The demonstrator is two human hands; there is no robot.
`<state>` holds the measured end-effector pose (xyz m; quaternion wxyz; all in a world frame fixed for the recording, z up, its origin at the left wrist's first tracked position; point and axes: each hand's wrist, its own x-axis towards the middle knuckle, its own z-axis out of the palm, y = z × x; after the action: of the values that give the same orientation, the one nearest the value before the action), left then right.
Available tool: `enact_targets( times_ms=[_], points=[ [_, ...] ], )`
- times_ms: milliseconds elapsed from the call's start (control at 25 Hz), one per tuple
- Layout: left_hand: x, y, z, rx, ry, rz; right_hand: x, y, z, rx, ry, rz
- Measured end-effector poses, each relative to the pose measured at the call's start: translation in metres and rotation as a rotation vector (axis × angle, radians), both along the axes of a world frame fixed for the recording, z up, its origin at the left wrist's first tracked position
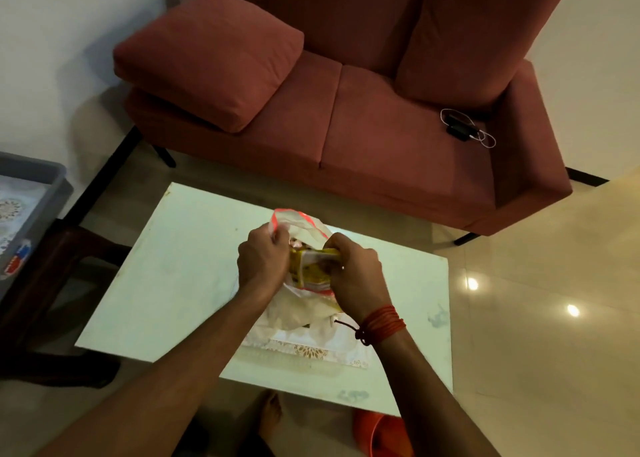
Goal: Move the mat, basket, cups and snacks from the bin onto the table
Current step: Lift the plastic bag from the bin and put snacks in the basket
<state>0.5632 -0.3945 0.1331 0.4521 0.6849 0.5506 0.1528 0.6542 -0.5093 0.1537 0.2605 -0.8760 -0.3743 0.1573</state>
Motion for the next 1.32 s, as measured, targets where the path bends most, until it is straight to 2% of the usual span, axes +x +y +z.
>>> enact_targets(
  times_ms=[80,120,240,280,360,440,600,720,880,1000,1160,1320],
  points=[
    [0.000,0.007,-0.009,-0.049,-0.007,0.017,0.014,-0.011,0.005,0.092,0.031,-0.032],
    [-0.002,0.009,-0.014,-0.070,-0.015,0.030,0.023,-0.014,0.007,0.165,0.112,-0.076],
    [-0.007,0.011,-0.024,-0.095,-0.029,0.033,0.050,-0.021,0.016,0.506,0.584,-0.235],
    [-0.009,0.011,-0.026,-0.099,-0.034,0.023,0.060,-0.022,0.017,0.597,0.673,-0.270],
    [-0.011,0.010,-0.032,-0.109,-0.044,0.016,0.084,-0.025,0.012,0.710,0.729,-0.341],
    [-0.012,0.010,-0.037,-0.113,-0.036,0.024,0.105,-0.027,-0.003,0.740,0.715,-0.417],
    [-0.015,0.009,-0.053,-0.084,-0.023,0.046,0.126,-0.026,-0.068,0.641,0.634,-0.527],
    [-0.016,0.015,-0.067,-0.071,-0.029,0.072,0.132,-0.023,-0.143,0.410,0.463,-0.558],
    [-0.016,0.023,-0.088,-0.064,-0.066,0.061,0.141,-0.019,-0.229,0.170,0.294,-0.454],
    [-0.018,0.025,-0.108,-0.052,-0.058,0.038,0.146,-0.016,-0.282,0.075,0.270,-0.390],
    [-0.021,0.025,-0.132,-0.075,-0.033,0.027,0.149,-0.021,-0.331,-0.024,0.251,-0.376],
    [-0.027,0.024,-0.142,-0.099,-0.007,0.033,0.152,-0.022,-0.346,-0.136,0.148,-0.376]
  ],
)
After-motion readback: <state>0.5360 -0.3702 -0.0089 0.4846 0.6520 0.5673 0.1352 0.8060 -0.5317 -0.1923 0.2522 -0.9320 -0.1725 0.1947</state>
